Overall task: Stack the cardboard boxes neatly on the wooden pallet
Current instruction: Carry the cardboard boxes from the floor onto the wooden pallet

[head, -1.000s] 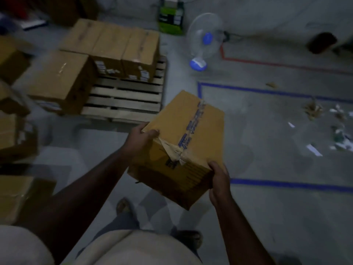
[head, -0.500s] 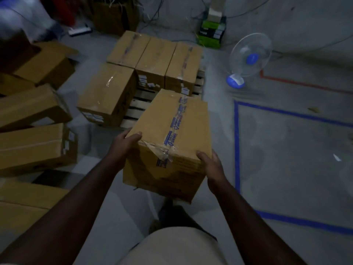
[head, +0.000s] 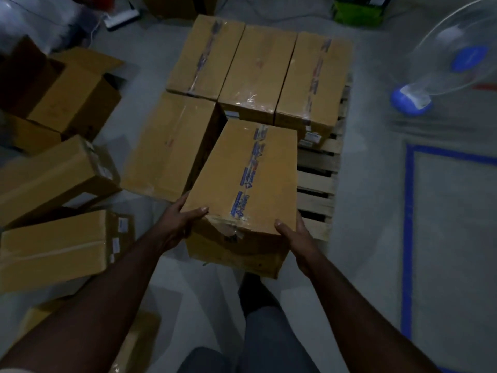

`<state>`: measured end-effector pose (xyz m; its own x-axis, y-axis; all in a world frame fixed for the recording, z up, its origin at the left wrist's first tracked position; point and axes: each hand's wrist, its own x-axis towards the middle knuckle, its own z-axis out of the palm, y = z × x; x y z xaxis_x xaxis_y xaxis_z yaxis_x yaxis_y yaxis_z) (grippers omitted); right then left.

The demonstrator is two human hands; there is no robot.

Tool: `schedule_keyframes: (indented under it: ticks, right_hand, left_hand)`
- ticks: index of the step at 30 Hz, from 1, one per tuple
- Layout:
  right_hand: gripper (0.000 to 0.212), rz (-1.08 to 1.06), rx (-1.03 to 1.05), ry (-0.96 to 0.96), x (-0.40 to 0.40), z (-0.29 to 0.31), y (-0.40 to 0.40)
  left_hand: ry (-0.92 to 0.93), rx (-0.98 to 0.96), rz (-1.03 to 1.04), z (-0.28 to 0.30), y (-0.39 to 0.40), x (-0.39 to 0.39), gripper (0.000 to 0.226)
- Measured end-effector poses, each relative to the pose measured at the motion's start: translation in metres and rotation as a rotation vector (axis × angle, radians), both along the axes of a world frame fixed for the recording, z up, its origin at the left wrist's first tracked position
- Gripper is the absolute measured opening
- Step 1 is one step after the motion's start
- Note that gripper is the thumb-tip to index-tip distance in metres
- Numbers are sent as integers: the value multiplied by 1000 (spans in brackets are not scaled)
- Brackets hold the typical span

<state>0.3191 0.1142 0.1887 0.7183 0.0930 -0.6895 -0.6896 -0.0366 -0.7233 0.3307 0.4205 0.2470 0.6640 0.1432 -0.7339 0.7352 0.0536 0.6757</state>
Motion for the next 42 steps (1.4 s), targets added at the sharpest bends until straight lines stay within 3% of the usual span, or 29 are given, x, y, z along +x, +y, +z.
schedule_keyframes:
  ticks: [7, 13, 16, 21, 24, 30, 42]
  right_hand:
    - [82, 66, -26, 26, 80, -105, 50]
    - [92, 90, -121, -43, 100, -206, 85]
    - [93, 126, -190, -24, 89, -259, 100]
    - [80, 88, -190, -3, 86, -276, 132]
    - [79, 36, -206, -6, 85, -292, 151]
    - [87, -91, -224, -25, 74, -312, 178]
    - [99, -84, -367, -110, 79, -316, 188]
  left_hand:
    - [55, 15, -1, -137, 68, 68, 103]
    - [21, 115, -74, -227, 106, 94, 95]
    - [-40, 206, -180, -263, 120, 98, 87]
    - [34, 611, -551, -325, 159, 97, 111]
    - [1, 739, -661, -343, 172, 100, 119]
    - [-193, 910, -814, -373, 204, 95, 113]
    - [-194, 1071, -1013, -378, 206, 97, 99]
